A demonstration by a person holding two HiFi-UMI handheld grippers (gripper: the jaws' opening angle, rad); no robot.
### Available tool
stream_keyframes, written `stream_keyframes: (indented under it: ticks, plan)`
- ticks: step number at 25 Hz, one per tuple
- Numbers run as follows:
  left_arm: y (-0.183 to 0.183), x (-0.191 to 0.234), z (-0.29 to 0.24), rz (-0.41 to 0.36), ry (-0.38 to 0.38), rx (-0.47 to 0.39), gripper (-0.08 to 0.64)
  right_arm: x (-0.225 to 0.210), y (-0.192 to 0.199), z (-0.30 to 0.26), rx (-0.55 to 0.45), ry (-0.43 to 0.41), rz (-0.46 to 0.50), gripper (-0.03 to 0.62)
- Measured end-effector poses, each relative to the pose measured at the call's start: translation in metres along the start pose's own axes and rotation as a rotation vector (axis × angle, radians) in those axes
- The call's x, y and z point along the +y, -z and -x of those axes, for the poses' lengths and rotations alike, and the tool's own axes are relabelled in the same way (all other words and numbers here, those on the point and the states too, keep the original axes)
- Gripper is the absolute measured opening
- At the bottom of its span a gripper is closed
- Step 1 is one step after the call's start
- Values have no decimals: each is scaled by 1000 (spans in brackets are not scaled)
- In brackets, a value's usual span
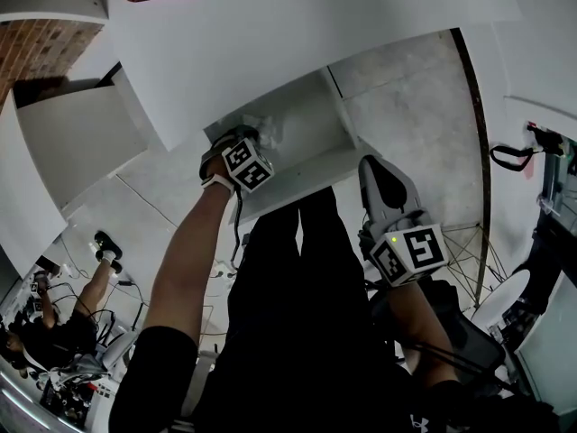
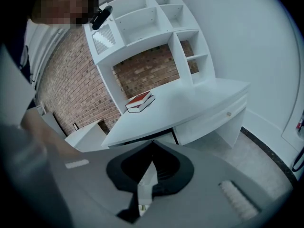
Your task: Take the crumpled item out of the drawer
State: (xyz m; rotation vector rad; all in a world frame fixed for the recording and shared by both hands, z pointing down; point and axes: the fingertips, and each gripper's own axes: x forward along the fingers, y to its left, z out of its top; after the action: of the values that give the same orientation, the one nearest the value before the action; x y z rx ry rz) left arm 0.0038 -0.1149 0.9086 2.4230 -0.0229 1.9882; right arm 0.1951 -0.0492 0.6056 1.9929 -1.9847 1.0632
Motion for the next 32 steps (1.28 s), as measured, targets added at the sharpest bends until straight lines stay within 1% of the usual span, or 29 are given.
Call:
stream_keyframes:
  ticks: [3,7,8,9,11,12,15,18,19,20,23,27,32]
  plan:
    - [-4,-2,5,15,6,-27,0,6,1,-2,5,-11,0,3]
    - [-11,3,14,-13,-43,-78,2,13,0,-6,7,-29,5,3]
    - [-12,2,13,-21,-42,-80,25,13,0,-7,8,-32,5,3]
    - [-11,0,10,-26,-32,-71,118,14,1,-8,9,-34,2,3]
    - [-5,-4,3,-28,-15,-35,164,14,3,-9,12,-35,-7,3]
    - [-1,-4,0,-27,-15,-16,167,14,4,-9,14,-35,-12,3]
    - [2,-3,-5,-19,-32,18,166,11,8,-8,18,-33,-17,3]
    - [1,-3,-8,-8,-26,23,146,7,11,-6,21,-30,-21,3]
    - [1,-4,-9,-4,-20,21,120,6,13,-6,22,-29,-22,3]
    - [0,-4,-9,0,-15,18,75,5,14,-6,23,-28,-24,3]
    - [0,-6,-8,15,-9,11,25,4,15,-5,23,-30,-26,3]
    - [-1,-9,-2,39,-6,1,14,3,15,-4,23,-40,-23,3]
    - [-12,-10,17,83,-19,-57,12,7,7,-2,12,-57,-10,3]
